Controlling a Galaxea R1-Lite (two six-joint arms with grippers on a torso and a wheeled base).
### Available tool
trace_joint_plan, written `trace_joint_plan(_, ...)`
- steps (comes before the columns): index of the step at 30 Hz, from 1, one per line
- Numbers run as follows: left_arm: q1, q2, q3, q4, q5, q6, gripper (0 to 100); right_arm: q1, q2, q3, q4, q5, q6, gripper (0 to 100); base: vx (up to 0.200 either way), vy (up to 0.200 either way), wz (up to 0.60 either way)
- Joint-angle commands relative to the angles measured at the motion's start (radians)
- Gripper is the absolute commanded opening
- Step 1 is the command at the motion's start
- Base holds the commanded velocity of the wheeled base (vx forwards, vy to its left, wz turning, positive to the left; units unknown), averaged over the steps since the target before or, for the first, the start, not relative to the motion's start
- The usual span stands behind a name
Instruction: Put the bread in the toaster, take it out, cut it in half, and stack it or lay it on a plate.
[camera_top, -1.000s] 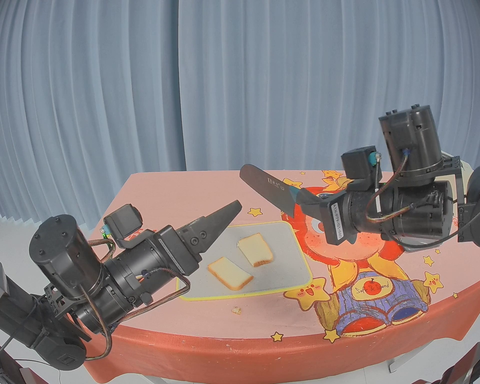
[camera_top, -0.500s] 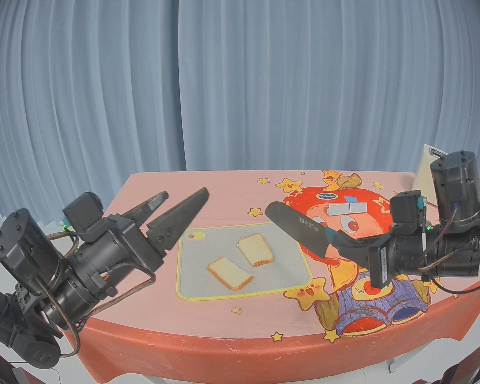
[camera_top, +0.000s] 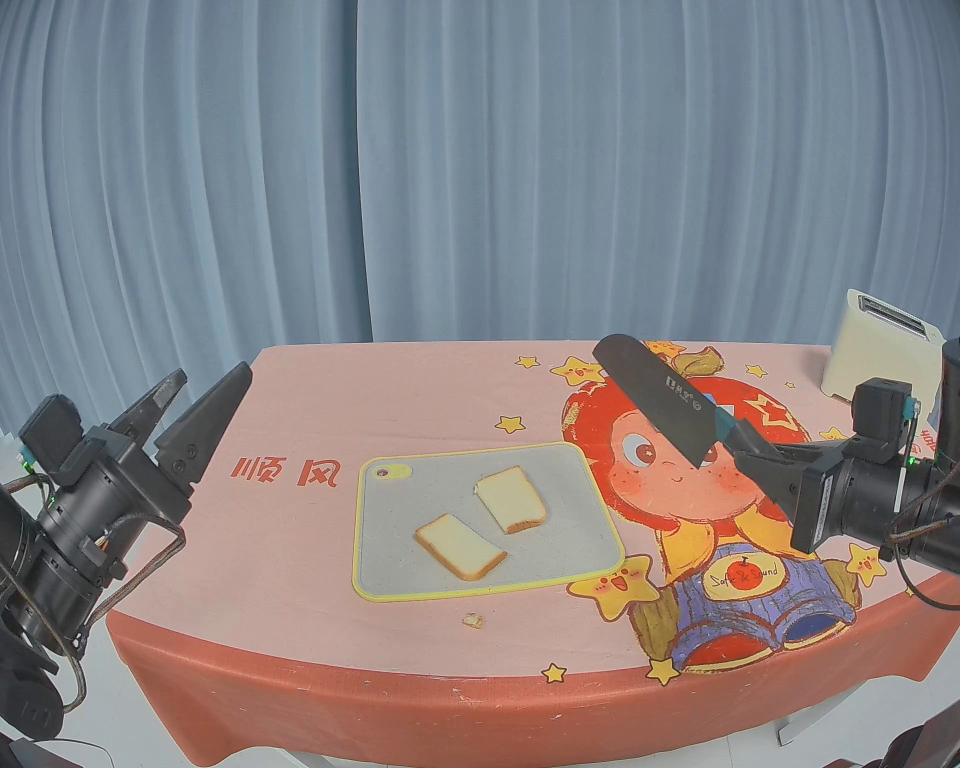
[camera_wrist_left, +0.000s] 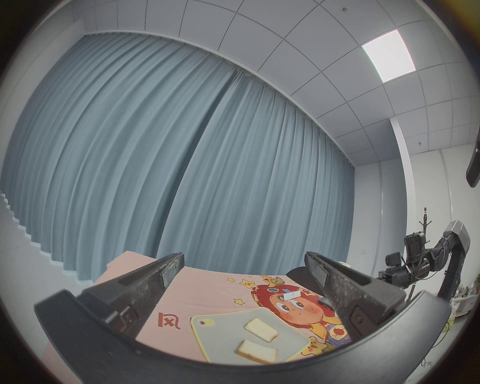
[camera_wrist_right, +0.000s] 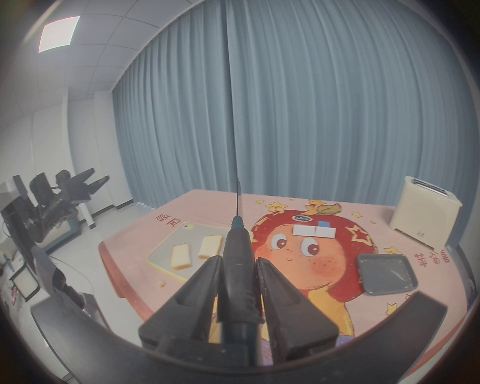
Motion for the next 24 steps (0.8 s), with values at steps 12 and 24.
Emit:
trace_joint_plan(12,0.195,-0.147,0.188,-0.004,0.024,0.141,100,-0.024,-0.024,0.050,-0.026,-0.047,-0.004,0,0.000,0.000,0.00)
trace_joint_plan(24,0.280,-0.342,0.218,0.035,0.027,0.176,100,-0.080,-0.024,0.044,-0.039,-0.066,-0.001,0,0.000,0.000,0.00)
